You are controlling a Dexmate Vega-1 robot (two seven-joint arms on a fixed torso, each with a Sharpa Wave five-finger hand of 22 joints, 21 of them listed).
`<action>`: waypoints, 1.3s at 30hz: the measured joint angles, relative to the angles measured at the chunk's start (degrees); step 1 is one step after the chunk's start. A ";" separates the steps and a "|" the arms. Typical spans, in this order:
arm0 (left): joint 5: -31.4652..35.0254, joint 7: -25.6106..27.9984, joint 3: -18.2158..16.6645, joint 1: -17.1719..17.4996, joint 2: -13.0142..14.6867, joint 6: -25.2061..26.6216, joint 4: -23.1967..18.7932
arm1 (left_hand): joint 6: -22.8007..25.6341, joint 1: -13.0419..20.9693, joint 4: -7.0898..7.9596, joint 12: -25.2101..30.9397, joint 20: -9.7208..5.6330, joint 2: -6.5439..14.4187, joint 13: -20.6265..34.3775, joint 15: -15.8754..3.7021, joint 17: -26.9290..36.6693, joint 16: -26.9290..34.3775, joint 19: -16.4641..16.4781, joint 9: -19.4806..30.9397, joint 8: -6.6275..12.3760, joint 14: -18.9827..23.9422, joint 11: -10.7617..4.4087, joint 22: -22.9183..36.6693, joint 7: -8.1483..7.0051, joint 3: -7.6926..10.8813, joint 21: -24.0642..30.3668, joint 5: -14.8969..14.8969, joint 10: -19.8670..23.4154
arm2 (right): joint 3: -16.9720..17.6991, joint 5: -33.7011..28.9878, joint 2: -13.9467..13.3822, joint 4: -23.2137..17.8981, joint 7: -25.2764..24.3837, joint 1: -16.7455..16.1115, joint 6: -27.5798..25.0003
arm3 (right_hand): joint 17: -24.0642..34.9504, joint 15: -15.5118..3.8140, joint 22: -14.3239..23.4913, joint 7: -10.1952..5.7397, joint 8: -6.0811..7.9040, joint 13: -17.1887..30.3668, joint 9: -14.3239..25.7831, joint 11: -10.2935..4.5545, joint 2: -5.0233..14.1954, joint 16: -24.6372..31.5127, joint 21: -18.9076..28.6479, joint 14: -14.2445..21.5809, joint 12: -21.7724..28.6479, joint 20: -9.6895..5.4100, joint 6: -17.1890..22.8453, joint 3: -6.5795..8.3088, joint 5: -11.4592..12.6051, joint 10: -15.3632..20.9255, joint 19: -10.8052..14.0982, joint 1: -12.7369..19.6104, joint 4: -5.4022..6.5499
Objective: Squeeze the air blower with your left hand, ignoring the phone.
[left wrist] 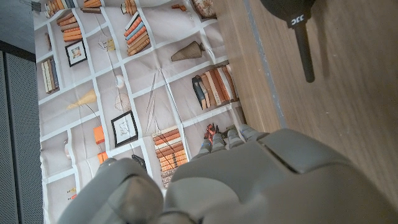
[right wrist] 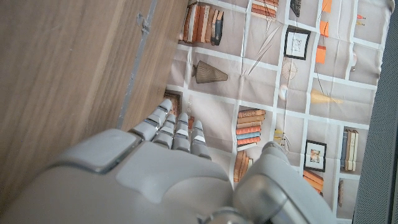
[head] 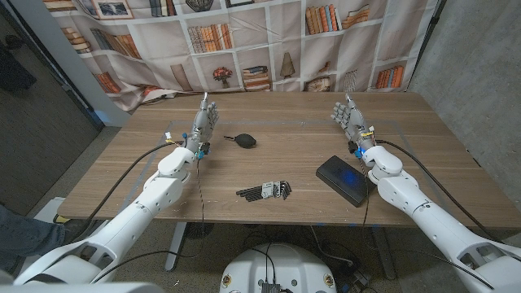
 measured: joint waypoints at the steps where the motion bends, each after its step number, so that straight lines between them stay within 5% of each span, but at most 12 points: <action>1: 0.01 -0.06 0.00 0.00 0.00 0.01 0.00 | 0.00 0.12 0.00 0.00 0.00 0.12 0.07 0.00 0.00 0.00 0.00 0.00 0.01 0.00 0.00 0.00 0.00 0.00 0.00 0.00 0.00 | 0.00 0.00 0.03 0.00 0.00 -0.02 0.00 | 0.00 0.00 0.00 0.00 0.00 0.01 0.00 0.02 0.00 0.00 0.00 0.00 0.20 0.00 0.00 0.00 0.00 0.02 0.00 0.00 0.00; 22: 1.07 -0.34 -0.37 0.47 1.07 0.34 -2.69 | 3.86 5.19 -1.83 0.85 0.02 2.46 0.07 -0.25 -0.06 0.37 2.78 -0.01 0.85 4.12 -0.49 -0.17 0.32 1.33 0.84 -0.51 5.74 | 0.23 -1.27 0.33 -1.20 -1.95 -0.99 1.50 | -0.01 0.60 -0.01 -0.31 0.00 0.01 -0.01 -0.02 0.00 0.00 0.00 0.62 0.19 -0.21 0.30 0.14 0.00 0.66 1.02 0.00 -0.15; 31: 8.57 3.65 0.72 0.50 2.93 0.17 -4.75 | 8.37 9.91 -4.23 1.28 0.08 3.11 0.06 -0.50 -0.17 0.37 8.36 -0.01 1.48 8.61 -0.39 -0.16 0.32 2.15 1.72 -1.66 10.52 | 0.98 -1.78 -0.85 -4.70 -3.34 -3.12 1.51 | -0.02 0.30 -0.01 -0.31 0.00 0.00 -0.01 -0.10 0.00 0.00 0.00 0.97 0.19 0.00 0.29 0.14 0.00 0.73 1.23 0.00 -0.14; 39: 8.57 3.65 1.41 0.65 3.83 0.17 -5.89 | 13.99 13.45 -5.88 1.73 -0.09 2.60 0.06 -1.31 -0.17 0.88 15.41 -0.01 1.92 14.54 -0.60 -0.16 0.59 1.89 2.67 -3.20 16.90 | 0.98 -2.18 -0.85 -4.70 -3.89 -3.12 1.63 | -0.02 0.29 -0.02 -0.28 0.00 0.00 -0.02 -0.24 0.23 0.00 0.00 0.97 0.18 -0.11 0.32 0.14 0.00 0.88 1.34 0.22 -0.14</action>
